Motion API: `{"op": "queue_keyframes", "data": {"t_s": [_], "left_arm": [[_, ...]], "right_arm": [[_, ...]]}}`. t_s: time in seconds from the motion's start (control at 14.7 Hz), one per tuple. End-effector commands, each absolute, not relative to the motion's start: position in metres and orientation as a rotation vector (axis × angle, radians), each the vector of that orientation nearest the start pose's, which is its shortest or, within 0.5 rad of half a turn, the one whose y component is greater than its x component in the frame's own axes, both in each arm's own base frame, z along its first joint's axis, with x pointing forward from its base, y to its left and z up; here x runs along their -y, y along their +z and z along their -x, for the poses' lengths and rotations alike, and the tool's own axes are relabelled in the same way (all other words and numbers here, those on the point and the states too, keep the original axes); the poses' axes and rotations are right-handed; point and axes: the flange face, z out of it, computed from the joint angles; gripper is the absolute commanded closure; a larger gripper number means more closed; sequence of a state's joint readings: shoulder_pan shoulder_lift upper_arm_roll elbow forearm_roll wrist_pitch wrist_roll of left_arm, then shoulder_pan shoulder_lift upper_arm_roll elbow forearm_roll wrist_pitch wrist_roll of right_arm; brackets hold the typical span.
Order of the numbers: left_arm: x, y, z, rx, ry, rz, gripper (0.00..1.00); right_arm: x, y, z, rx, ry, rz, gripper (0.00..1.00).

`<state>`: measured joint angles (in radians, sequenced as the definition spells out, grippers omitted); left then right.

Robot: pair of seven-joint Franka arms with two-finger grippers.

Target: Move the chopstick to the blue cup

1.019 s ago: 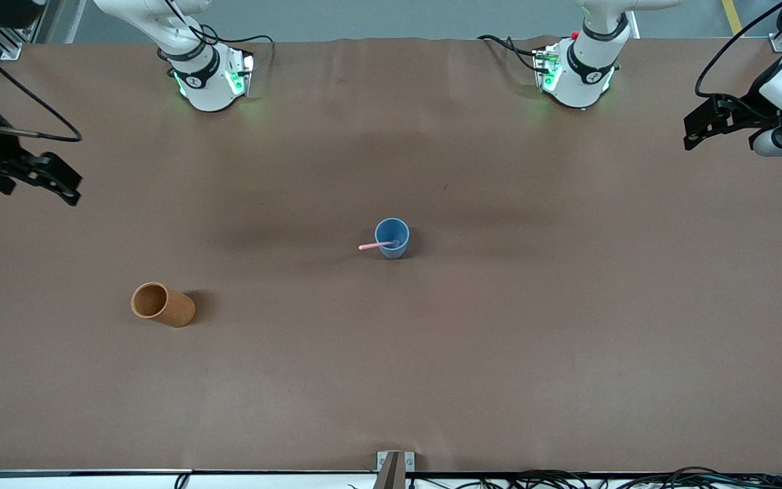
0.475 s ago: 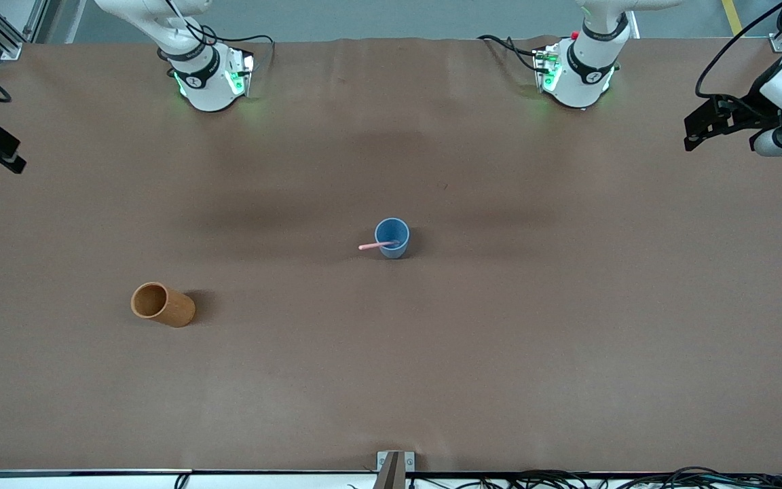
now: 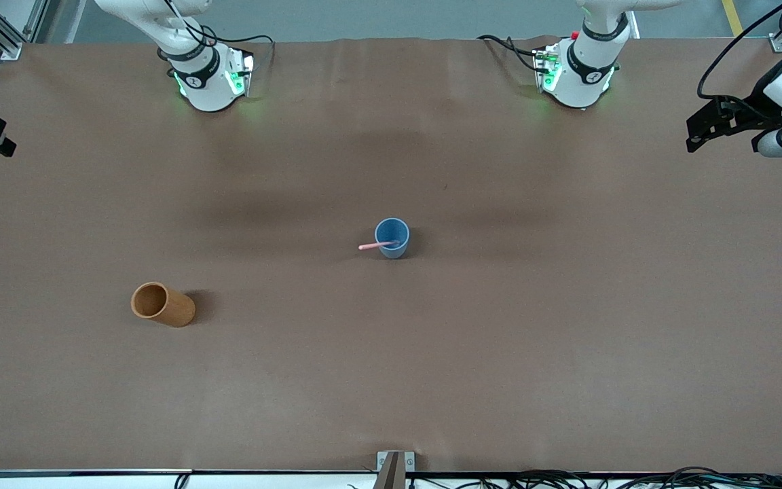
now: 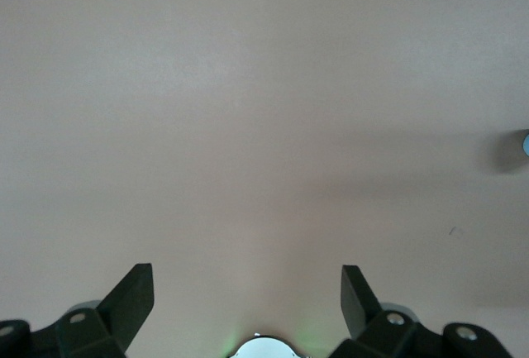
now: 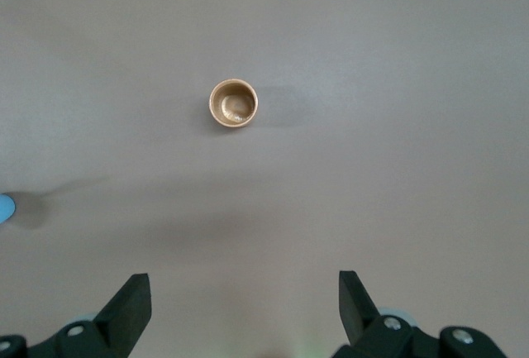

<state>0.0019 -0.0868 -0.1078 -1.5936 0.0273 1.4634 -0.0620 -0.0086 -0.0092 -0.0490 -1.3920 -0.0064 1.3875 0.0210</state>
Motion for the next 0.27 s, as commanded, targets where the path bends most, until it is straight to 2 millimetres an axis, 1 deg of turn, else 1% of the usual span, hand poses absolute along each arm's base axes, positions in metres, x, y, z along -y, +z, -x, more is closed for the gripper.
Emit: {"op": "queue_keyframes", "data": {"t_s": [0.0, 0.2], "left_arm": [[0.0516, 0.6564, -0.5164, -0.073, 0.042, 3.085, 0.00], [0.0508, 0.6564, -0.5164, -0.071, 0.042, 3.085, 0.00]], "right_arm": [[0.0313, 0.6928, -0.5300, -0.057, 0.028, 3.124, 0.00], [0.0314, 0.6835, -0.5323, -0.058, 0.044, 3.123, 0.00]]}}
